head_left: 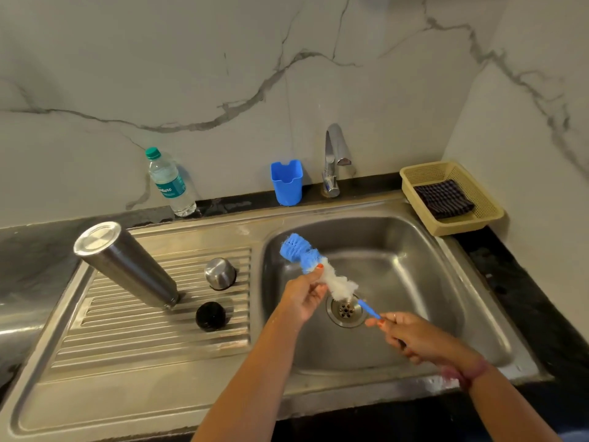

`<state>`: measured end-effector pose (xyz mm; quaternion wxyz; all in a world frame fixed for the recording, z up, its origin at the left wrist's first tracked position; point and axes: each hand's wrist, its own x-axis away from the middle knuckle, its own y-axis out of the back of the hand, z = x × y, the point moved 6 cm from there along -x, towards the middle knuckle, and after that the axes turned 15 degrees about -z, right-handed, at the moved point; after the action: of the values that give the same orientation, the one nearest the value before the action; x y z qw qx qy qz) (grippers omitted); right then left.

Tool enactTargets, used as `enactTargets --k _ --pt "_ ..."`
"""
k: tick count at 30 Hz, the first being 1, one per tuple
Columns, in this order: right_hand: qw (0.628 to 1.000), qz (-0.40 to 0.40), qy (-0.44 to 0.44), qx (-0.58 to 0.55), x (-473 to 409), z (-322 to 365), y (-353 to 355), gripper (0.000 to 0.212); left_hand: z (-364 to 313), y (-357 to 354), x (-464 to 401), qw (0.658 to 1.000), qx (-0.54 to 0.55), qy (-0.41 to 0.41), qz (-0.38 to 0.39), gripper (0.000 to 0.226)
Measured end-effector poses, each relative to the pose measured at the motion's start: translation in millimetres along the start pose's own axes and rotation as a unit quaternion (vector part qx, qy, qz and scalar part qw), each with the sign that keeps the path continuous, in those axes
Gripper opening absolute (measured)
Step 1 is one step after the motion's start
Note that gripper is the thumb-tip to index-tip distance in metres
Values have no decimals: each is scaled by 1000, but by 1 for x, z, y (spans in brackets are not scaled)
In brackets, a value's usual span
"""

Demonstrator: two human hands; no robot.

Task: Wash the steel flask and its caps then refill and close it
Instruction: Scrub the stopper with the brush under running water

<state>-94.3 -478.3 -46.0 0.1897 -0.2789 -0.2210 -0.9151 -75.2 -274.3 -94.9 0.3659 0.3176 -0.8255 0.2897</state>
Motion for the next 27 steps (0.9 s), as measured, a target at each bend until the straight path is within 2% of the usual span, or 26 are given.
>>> enactTargets --k 2,5,7,9,11,13,15,18,23,25,27 --pt "992 -75 60 85 -2 0 17 25 0 -8 5 1000 -7 7 28 16" --pt "929 -214 200 227 5 14 38 26 0 -16 7 999 -35 -10 34 23" --pt "892 -287 266 228 16 23 53 32 0 -12 5 999 -41 -28 6 23" --pt "874 -328 302 195 25 26 63 35 1 0 0 998 -31 -37 -34 13" --pt "866 -342 307 198 27 21 66 36 4 14 -7 996 -32 -36 -75 7" --pt "862 -344 278 248 20 11 69 37 8 24 -10 994 -34 -29 -97 10" --pt "856 -326 244 320 15 4 70 37 10 31 -12 994 -32 -27 -106 10" --pt "845 -308 250 359 17 5 65 37 10 37 -12 993 -34 -26 -109 9" --pt "809 -356 371 283 31 22 56 32 7 37 -9 994 -34 -31 -103 8" --pt "813 -364 379 253 27 15 54 28 5 36 -8 994 -32 -35 -101 9" --pt "833 -342 338 274 18 7 50 34 4 37 -7 993 -38 -41 -101 10"
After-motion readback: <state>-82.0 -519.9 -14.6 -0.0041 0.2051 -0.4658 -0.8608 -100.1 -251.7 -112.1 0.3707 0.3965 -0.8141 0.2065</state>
